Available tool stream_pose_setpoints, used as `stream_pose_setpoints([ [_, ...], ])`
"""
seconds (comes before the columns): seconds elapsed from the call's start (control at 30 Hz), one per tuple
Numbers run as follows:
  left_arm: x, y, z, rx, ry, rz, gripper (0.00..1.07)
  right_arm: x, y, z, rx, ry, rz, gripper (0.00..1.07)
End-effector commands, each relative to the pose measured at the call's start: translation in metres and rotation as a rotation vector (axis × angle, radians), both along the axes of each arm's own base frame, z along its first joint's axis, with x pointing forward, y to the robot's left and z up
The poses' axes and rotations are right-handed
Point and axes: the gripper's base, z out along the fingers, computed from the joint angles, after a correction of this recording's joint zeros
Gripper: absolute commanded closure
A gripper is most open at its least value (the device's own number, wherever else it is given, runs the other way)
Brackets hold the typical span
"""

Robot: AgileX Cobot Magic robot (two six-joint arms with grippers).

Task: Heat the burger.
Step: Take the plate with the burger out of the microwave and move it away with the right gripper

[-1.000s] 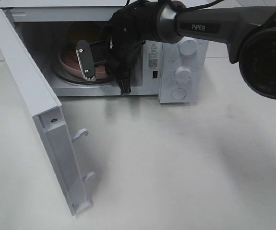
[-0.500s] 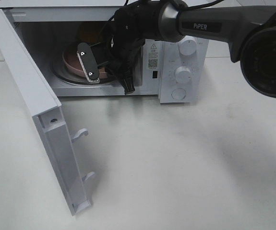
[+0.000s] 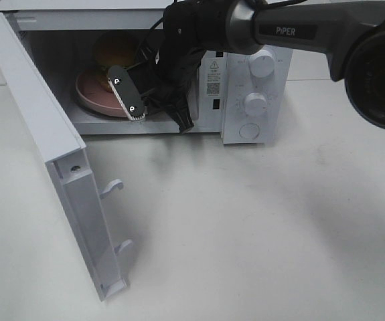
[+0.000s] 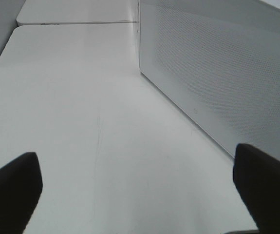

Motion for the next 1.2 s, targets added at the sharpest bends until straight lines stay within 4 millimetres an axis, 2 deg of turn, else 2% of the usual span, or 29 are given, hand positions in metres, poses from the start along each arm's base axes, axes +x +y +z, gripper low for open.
stream_pose_setpoints([
  [0.03, -0.003, 0.0, -0.001, 0.001, -0.021, 0.003, 0.07, -0.007, -0.003, -0.003, -0.035, 0.019, 0.035, 1.07],
  [0.27, -0.003, 0.0, -0.001, 0.001, -0.021, 0.003, 0.07, -0.017, -0.007, 0.006, -0.009, -0.013, 0.076, 1.07],
  [0.5, -0.003, 0.0, -0.001, 0.001, -0.021, 0.003, 0.07, -0.041, -0.021, 0.017, -0.035, -0.005, 0.146, 1.07],
  [0.7, -0.003, 0.0, -0.001, 0.001, -0.021, 0.003, 0.07, -0.051, -0.027, 0.025, -0.03, -0.015, 0.15, 1.07],
  [0.77, -0.003, 0.0, -0.001, 0.001, -0.021, 0.003, 0.07, -0.064, -0.031, 0.03, -0.026, -0.007, 0.164, 1.07],
  [1.2, -0.003, 0.0, -0.001, 0.001, -0.021, 0.003, 0.07, -0.101, -0.035, 0.039, -0.011, 0.013, 0.197, 1.07],
])
